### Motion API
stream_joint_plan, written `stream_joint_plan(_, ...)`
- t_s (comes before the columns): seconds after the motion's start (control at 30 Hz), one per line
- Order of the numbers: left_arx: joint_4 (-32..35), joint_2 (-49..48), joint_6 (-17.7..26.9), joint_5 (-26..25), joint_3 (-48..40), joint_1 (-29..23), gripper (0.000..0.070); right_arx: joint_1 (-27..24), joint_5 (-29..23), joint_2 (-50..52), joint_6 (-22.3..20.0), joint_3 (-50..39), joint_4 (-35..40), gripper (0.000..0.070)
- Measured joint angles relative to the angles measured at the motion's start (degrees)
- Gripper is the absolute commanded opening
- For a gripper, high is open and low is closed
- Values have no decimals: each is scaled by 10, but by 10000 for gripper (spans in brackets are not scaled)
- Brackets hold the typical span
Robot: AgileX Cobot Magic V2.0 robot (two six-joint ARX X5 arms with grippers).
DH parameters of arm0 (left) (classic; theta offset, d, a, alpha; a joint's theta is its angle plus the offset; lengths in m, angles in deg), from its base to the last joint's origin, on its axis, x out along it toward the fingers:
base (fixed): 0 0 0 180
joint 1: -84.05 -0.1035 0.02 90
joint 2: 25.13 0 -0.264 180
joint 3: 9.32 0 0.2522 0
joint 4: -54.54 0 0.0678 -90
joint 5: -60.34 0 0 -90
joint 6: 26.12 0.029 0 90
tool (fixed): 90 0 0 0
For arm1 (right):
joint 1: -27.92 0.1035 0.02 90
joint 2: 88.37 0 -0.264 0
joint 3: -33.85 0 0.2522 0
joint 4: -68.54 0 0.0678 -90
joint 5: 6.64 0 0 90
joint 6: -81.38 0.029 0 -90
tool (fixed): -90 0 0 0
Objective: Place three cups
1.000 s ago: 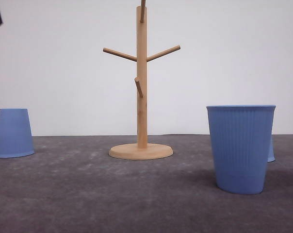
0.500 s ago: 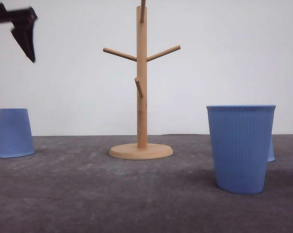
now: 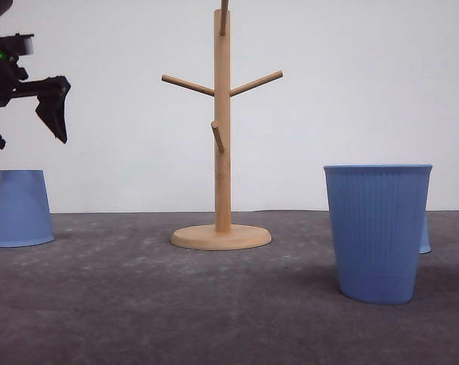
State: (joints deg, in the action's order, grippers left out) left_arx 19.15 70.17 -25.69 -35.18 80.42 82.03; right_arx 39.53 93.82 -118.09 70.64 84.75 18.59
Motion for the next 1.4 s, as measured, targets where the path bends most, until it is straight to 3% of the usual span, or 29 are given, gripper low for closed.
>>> stream_joint_plan(0.33,-18,65,-1,-24,-1,-17,680,0,0,0,1,0,28,444)
stream_joint_plan(0.8,17,83,0,-21,-1,-17,672,0,0,0,5,0,34,444)
stream_joint_plan(0.87,17,83,0,-19,-1,-17,635,0,0,0,5,0,34,444)
stream_joint_plan(1.0,16,83,0,-17,-1,-17,468,0,0,0,5,0,34,444)
stream_joint_plan(1.17,16,83,0,-15,-1,-18,447,0,0,0,6,0,34,444)
stream_joint_plan(1.27,16,83,0,-15,-1,-18,395,0,0,0,7,0,34,444)
stream_joint_plan(1.4,16,83,0,-14,-1,-18,390,0,0,0,7,0,34,444)
